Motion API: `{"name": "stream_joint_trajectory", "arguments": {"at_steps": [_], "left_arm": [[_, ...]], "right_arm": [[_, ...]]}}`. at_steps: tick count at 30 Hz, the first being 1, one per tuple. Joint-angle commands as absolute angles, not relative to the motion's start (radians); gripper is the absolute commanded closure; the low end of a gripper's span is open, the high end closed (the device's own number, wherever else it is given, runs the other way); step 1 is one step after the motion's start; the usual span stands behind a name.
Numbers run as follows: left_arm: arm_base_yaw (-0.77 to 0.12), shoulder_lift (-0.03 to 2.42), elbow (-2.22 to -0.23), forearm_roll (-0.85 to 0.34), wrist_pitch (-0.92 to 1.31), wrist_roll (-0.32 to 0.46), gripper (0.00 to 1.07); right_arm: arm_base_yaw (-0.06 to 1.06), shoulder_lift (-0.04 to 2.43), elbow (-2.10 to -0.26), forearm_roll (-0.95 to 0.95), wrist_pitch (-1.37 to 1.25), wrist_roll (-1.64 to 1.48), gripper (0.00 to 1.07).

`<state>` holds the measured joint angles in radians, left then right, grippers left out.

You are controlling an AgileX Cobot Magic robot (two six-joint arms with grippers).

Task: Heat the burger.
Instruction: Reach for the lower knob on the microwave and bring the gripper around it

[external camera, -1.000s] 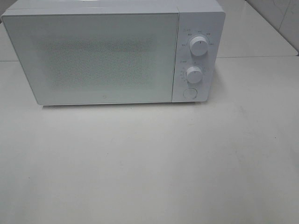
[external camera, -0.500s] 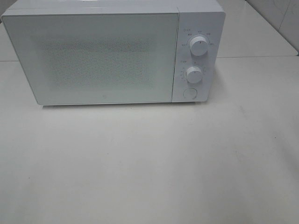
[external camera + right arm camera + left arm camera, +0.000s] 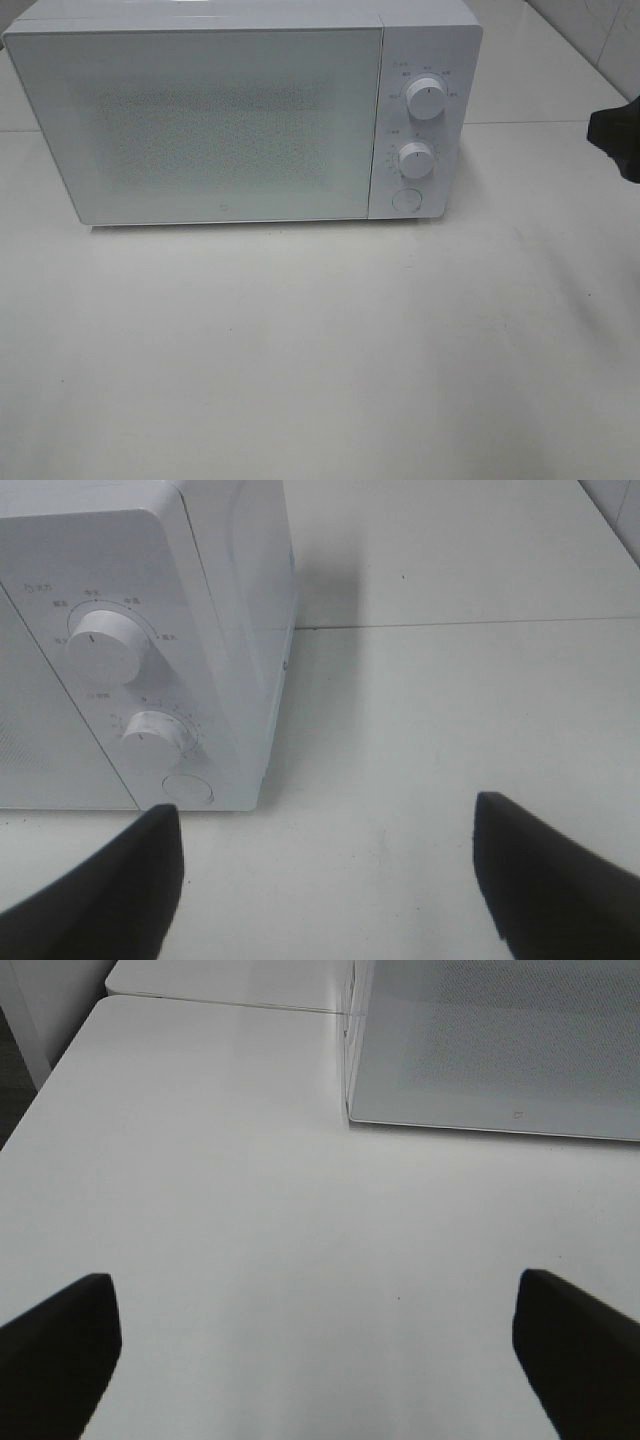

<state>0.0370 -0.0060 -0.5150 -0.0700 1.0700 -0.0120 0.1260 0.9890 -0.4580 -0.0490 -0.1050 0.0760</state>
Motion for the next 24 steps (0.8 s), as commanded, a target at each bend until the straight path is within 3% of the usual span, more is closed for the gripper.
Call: {"name": "stream_joint_trajectory", "arguments": {"at_steps": [1, 7, 15, 17, 24], "left_arm": [[0.040, -0.021, -0.515, -0.078, 1.068, -0.012, 0.07], [0.040, -0.021, -0.515, -0.078, 1.068, -0.012, 0.07], [0.040, -0.021, -0.515, -0.078, 1.068, -0.012, 0.07], [0.040, -0.021, -0.515, -0.078, 1.068, -0.011, 0.07], [0.040, -0.021, -0.515, -0.078, 1.068, -0.011, 0.07]], "right_arm": [[0.126, 1.010, -0.428, -0.042, -0.225, 0.065, 0.31], [0.126, 1.089, -0.359, 0.015, -0.429, 0.018, 0.31], [0.144, 1.192, -0.288, 0.244, -0.679, -0.175, 0.31], [0.242, 1.240, -0.278, 0.383, -0.779, -0.288, 0.31], [0.394, 1.334, -0.278, 0.540, -0.917, -0.365, 0.31]]}}
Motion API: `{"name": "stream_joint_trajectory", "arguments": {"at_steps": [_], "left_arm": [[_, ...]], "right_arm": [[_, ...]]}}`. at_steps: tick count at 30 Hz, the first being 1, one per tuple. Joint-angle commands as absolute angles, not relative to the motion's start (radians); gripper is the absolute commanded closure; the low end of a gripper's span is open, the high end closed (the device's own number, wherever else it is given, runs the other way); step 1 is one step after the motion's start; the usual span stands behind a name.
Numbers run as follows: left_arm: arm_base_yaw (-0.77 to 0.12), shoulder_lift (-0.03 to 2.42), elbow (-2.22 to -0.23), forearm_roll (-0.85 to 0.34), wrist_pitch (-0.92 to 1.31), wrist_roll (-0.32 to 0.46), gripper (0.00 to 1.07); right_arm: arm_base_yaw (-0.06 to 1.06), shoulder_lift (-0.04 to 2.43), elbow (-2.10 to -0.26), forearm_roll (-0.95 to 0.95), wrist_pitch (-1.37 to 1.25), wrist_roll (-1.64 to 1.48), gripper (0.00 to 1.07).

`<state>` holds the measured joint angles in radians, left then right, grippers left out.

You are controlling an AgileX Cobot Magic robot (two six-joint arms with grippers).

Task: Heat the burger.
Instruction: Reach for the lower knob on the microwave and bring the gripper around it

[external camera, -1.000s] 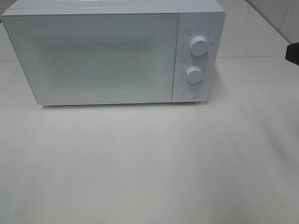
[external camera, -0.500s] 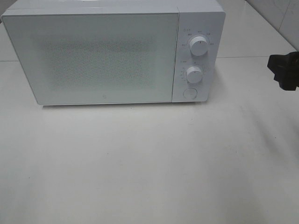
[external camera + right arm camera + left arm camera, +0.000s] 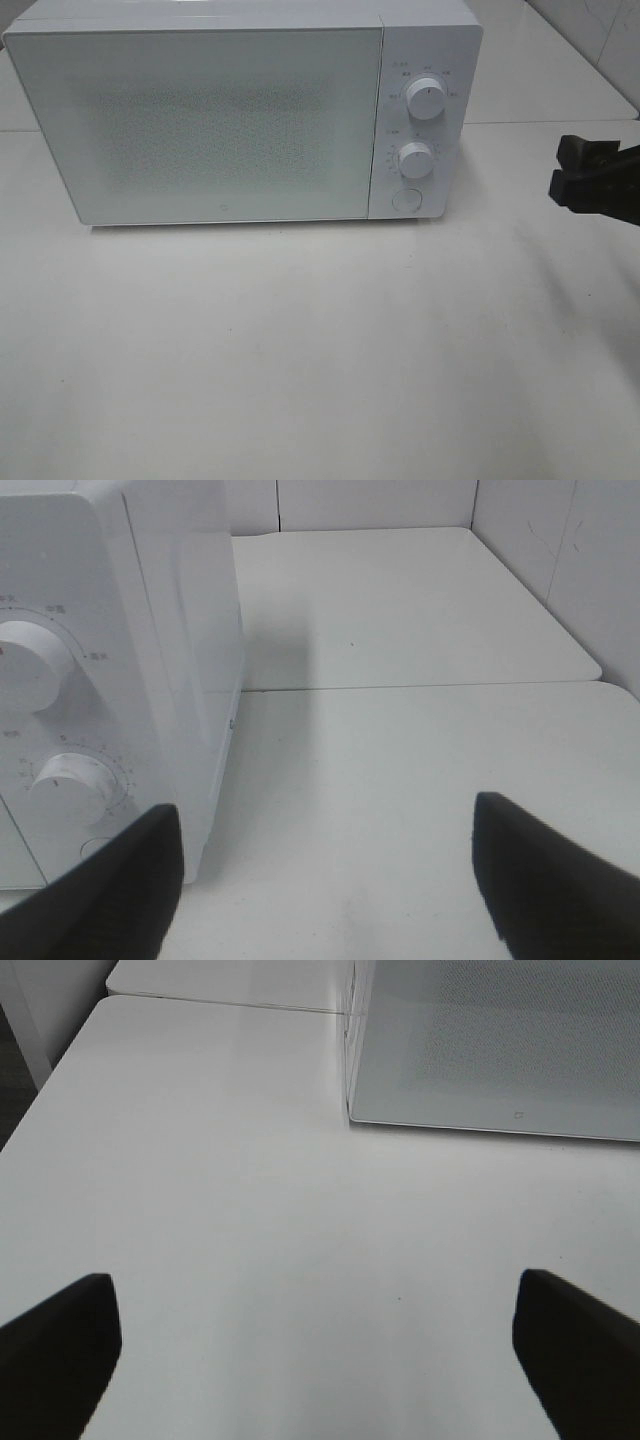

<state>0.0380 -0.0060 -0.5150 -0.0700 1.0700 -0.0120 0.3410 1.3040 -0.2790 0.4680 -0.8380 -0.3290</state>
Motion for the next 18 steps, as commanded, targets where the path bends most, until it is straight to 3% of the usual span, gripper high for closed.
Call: {"name": "stream_joint_trajectory", "arguments": {"at_steps": [1, 10, 18], "left_arm": [[0.040, -0.021, -0.515, -0.078, 1.068, -0.011, 0.07], [0.040, -0.021, -0.515, -0.078, 1.068, -0.011, 0.07], [0.040, -0.021, -0.515, -0.078, 1.068, -0.011, 0.07]], "right_arm": [[0.418, 1.351, -0.278, 0.557, -0.946, -0.366, 0.31], [0.610, 1.500, -0.280, 0.676, -1.189, -0.366, 0.31], [0.717, 1.624, -0.347, 0.769, -1.228, -0.362, 0.31]]}}
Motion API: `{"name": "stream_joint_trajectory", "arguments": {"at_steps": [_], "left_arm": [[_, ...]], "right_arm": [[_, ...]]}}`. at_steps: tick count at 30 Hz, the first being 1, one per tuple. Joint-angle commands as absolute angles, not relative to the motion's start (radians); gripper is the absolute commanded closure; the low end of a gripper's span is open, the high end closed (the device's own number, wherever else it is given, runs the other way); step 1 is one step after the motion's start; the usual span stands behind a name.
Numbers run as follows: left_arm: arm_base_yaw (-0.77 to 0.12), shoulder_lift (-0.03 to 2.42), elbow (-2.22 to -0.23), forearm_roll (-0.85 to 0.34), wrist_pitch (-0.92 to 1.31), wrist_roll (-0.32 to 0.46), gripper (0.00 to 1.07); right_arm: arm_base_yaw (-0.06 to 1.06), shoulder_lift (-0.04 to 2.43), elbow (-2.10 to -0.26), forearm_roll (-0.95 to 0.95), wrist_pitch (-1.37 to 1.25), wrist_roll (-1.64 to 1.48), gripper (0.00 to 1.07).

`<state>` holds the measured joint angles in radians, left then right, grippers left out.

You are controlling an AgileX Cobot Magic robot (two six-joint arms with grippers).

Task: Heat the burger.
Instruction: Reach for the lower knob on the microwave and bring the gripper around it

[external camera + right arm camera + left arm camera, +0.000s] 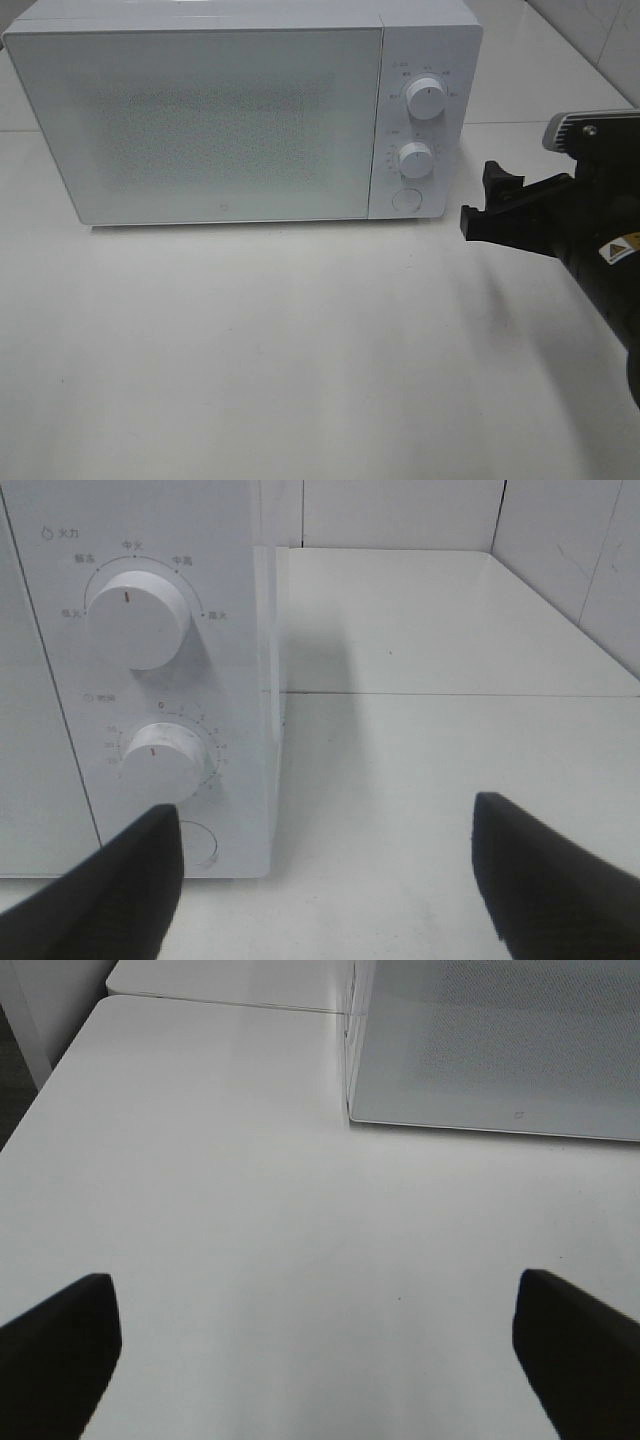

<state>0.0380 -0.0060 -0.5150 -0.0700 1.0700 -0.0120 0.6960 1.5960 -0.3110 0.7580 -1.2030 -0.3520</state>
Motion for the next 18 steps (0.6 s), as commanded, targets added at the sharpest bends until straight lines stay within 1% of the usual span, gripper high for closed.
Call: {"name": "stream_joint_trajectory", "arguments": {"at_steps": [1, 3, 5, 18], "left_arm": [[0.040, -0.021, -0.515, -0.078, 1.068, -0.011, 0.07], [0.040, -0.021, -0.515, -0.078, 1.068, -0.011, 0.07], [0.040, -0.021, -0.515, -0.078, 1.068, -0.011, 0.07], [0.040, -0.021, -0.515, -0.078, 1.068, -0.011, 0.07]], "right_arm": [[0.717, 1.624, -0.347, 0.769, -1.228, -0.362, 0.31], [0.724, 1.639, -0.363, 0.769, -1.228, -0.362, 0.31], [0.744, 1.692, -0.423, 0.770, -1.230, -0.362, 0.31], [0.743, 1.825, -0.554, 0.770, -1.236, -0.345, 0.31]]}}
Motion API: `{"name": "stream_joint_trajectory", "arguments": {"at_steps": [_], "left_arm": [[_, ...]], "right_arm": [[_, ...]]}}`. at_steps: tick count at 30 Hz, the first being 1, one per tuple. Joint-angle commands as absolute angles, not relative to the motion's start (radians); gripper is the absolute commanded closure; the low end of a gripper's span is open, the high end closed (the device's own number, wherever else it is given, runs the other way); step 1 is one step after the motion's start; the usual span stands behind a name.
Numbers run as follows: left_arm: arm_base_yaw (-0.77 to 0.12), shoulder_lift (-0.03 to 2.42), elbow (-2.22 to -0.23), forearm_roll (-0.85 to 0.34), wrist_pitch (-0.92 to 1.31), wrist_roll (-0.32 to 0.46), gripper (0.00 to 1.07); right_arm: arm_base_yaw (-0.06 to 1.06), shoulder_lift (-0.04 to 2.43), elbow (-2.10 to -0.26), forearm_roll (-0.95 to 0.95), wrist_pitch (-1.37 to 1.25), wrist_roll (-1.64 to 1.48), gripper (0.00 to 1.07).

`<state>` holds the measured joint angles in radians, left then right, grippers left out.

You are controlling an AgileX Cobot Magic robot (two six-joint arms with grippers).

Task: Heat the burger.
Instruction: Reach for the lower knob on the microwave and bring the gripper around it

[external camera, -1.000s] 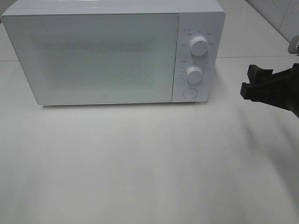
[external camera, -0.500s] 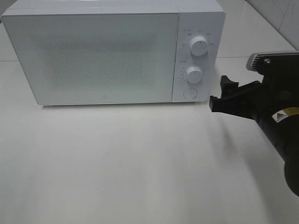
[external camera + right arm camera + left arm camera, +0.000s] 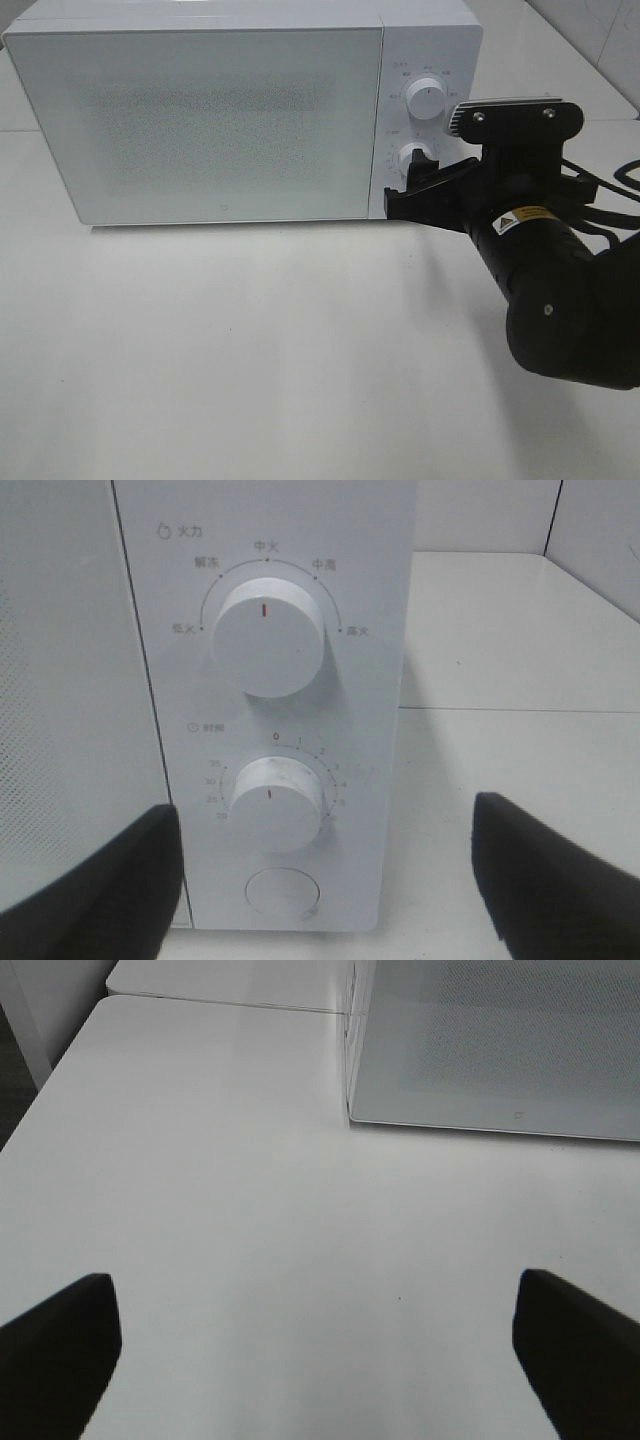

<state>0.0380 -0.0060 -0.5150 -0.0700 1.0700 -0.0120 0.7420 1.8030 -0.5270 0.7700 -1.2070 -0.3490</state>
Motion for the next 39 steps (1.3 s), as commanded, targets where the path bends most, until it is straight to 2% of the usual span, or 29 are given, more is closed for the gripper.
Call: {"name": "stream_joint_trajectory", "arguments": {"at_steps": [1, 22, 39], "left_arm": [[0.040, -0.021, -0.515, -0.078, 1.068, -0.011, 0.07], [0.040, -0.021, -0.515, -0.078, 1.068, -0.011, 0.07], [0.040, -0.021, -0.515, -0.077, 1.068, -0.012, 0.07]], "right_arm": [[0.743, 1.843, -0.575, 0.770, -1.241, -0.345, 0.31], [0.736, 2.021, -0.748, 0.793, -1.249, -0.339, 0.31], [0.661, 2.086, -0.819, 0.738, -1.212, -0.279, 0.31]]}}
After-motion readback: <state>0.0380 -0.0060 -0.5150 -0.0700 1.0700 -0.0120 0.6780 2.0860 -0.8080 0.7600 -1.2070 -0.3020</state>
